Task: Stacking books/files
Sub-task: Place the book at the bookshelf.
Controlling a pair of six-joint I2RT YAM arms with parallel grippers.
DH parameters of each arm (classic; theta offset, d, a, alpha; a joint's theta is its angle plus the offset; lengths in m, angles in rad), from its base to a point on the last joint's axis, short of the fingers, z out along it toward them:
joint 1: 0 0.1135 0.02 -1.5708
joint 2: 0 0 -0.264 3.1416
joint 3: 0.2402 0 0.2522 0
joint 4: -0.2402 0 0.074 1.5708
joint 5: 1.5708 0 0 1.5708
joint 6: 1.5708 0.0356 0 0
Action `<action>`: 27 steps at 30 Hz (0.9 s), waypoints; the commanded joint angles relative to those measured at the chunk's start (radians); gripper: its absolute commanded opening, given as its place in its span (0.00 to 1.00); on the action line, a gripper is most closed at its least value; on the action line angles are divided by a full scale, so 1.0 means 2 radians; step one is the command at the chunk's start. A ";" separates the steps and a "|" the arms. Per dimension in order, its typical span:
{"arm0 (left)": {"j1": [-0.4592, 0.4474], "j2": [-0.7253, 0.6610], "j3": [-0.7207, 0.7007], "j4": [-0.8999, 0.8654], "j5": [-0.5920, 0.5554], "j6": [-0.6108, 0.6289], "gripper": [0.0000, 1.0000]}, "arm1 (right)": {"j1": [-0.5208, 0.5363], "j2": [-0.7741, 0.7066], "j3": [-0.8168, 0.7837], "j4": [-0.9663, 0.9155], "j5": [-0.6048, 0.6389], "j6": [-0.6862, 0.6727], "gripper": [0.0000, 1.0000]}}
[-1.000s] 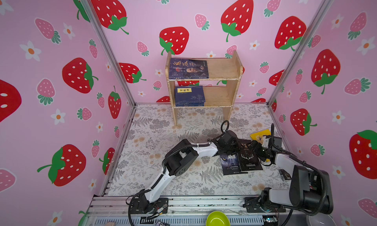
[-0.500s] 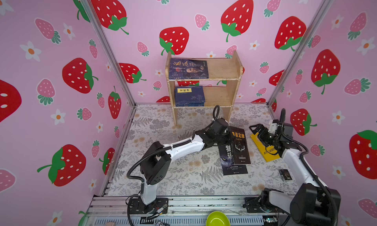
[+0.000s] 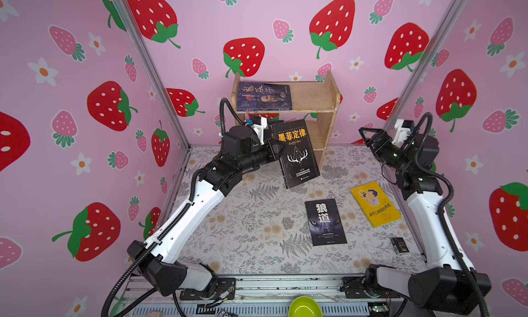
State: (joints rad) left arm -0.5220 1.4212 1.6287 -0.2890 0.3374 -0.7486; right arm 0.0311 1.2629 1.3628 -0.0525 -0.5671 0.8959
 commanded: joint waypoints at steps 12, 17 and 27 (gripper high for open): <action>0.118 0.043 0.101 0.212 0.067 -0.088 0.00 | 0.168 0.111 0.196 0.068 0.111 -0.035 1.00; 0.149 0.068 0.109 0.252 0.062 -0.111 0.00 | 0.204 0.145 0.204 0.090 0.142 -0.037 1.00; 0.155 0.133 0.128 0.346 0.043 -0.194 0.00 | 0.228 0.205 0.262 0.084 0.155 -0.059 1.00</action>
State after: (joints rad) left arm -0.2127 1.6867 1.7981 0.2310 0.4450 -1.0641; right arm 0.4847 1.6646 1.8194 0.0803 -0.2768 0.8059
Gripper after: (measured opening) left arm 0.164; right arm 0.993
